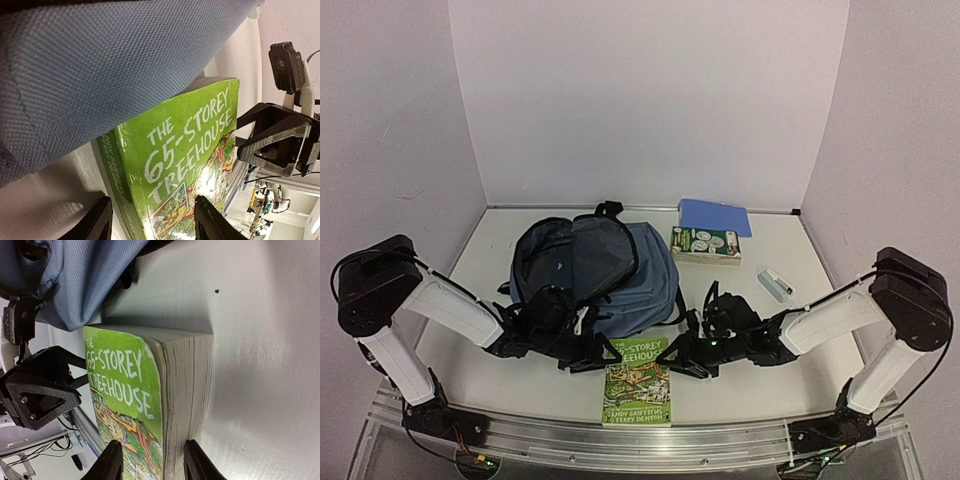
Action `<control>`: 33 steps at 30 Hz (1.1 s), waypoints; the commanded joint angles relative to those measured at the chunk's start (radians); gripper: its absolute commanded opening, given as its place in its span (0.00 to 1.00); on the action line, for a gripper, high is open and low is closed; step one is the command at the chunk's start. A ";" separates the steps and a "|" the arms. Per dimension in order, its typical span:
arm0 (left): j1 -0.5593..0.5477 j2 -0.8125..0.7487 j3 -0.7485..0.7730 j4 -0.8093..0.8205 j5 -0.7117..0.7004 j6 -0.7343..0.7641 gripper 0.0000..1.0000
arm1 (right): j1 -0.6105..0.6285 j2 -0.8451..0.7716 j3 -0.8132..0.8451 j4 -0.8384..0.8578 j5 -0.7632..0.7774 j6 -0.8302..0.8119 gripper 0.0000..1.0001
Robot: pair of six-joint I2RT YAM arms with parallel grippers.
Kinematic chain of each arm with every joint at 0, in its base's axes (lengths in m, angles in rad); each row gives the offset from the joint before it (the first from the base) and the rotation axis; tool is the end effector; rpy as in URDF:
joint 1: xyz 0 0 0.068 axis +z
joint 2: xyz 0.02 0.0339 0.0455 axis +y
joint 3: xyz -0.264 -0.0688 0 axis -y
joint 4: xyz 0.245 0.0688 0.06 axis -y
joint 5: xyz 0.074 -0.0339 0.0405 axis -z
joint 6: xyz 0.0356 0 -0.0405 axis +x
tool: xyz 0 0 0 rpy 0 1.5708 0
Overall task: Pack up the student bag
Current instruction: Pick up the book from the center of the board.
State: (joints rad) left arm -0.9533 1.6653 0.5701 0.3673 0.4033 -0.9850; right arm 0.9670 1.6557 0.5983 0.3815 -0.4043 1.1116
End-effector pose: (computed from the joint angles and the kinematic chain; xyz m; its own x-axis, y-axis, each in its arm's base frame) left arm 0.1566 -0.2446 0.1150 -0.9792 0.0552 -0.1952 0.1874 0.6144 -0.7665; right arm 0.1578 0.2535 0.1258 -0.9920 0.0132 -0.1252 -0.0943 0.5810 0.8084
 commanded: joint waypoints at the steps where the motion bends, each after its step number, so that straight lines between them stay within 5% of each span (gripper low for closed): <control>1: -0.012 0.054 0.035 0.058 0.047 -0.026 0.49 | 0.019 0.022 0.015 0.078 -0.047 0.017 0.39; 14: -0.032 0.080 0.045 0.072 0.038 -0.050 0.40 | 0.064 -0.048 0.019 0.169 -0.014 0.080 0.36; 25: -0.032 0.051 0.039 0.061 0.024 -0.051 0.39 | 0.093 0.057 0.032 0.233 -0.002 0.093 0.30; 27: -0.032 0.036 0.033 0.058 0.016 -0.054 0.39 | 0.096 0.070 0.037 0.234 0.001 0.091 0.23; 33: -0.032 -0.089 -0.007 -0.009 -0.063 -0.027 0.63 | 0.096 -0.012 0.039 0.206 0.030 0.047 0.00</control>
State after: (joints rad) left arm -0.9608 1.6764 0.5768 0.3903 0.3757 -1.0280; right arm 1.0337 1.6977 0.5972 0.5430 -0.3593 1.1917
